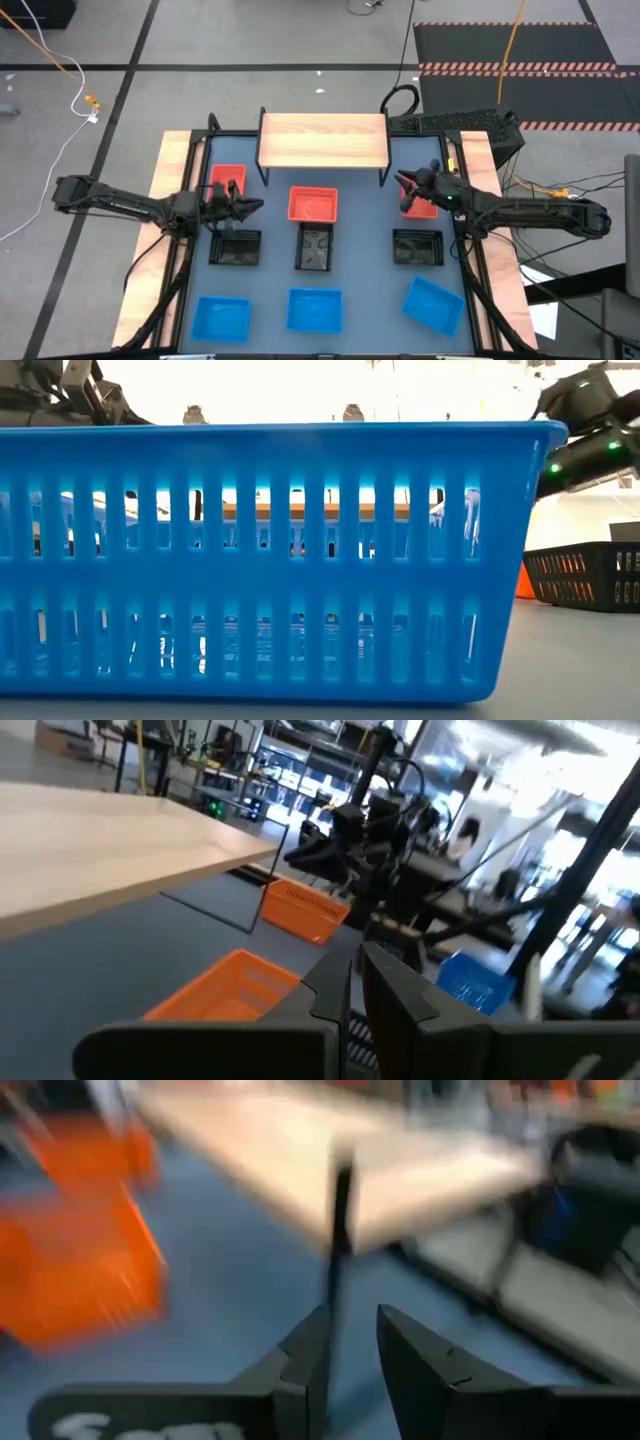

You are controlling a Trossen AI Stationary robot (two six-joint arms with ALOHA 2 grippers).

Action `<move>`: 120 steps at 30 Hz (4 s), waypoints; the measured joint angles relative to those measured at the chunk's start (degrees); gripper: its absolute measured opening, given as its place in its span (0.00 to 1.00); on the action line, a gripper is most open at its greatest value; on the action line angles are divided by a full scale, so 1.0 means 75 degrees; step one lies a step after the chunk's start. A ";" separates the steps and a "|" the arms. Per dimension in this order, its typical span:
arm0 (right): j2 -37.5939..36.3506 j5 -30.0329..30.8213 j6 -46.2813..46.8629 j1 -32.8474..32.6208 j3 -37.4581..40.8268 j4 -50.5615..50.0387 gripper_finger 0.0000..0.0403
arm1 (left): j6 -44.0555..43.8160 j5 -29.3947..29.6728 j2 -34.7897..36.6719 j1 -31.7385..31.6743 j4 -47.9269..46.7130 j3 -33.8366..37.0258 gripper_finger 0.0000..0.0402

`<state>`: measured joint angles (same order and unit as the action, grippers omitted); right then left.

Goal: Stack baskets on shelf by color
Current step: Put the right orange bin on the shelf

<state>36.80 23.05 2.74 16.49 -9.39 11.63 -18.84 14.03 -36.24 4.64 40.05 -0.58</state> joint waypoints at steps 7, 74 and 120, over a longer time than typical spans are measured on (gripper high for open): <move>0.0050 -0.0574 0.0428 -0.0014 -0.1361 -0.3256 0.29 | 0.1277 0.0006 -0.0017 -0.0069 -0.0017 0.0000 0.08; 0.4799 -0.3085 0.0636 -0.0696 -0.4480 -0.9034 0.12 | 0.3038 0.1359 -0.0034 -0.0117 0.0872 -0.0006 0.08; 0.8436 -0.0652 -0.3251 0.0435 -1.2154 -1.0597 0.01 | 0.3462 0.1408 -0.0031 -0.0117 0.0118 -0.0003 0.08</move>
<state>100.07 18.16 -21.65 19.75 -100.54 -67.85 7.12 24.59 -36.47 3.77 40.93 -0.60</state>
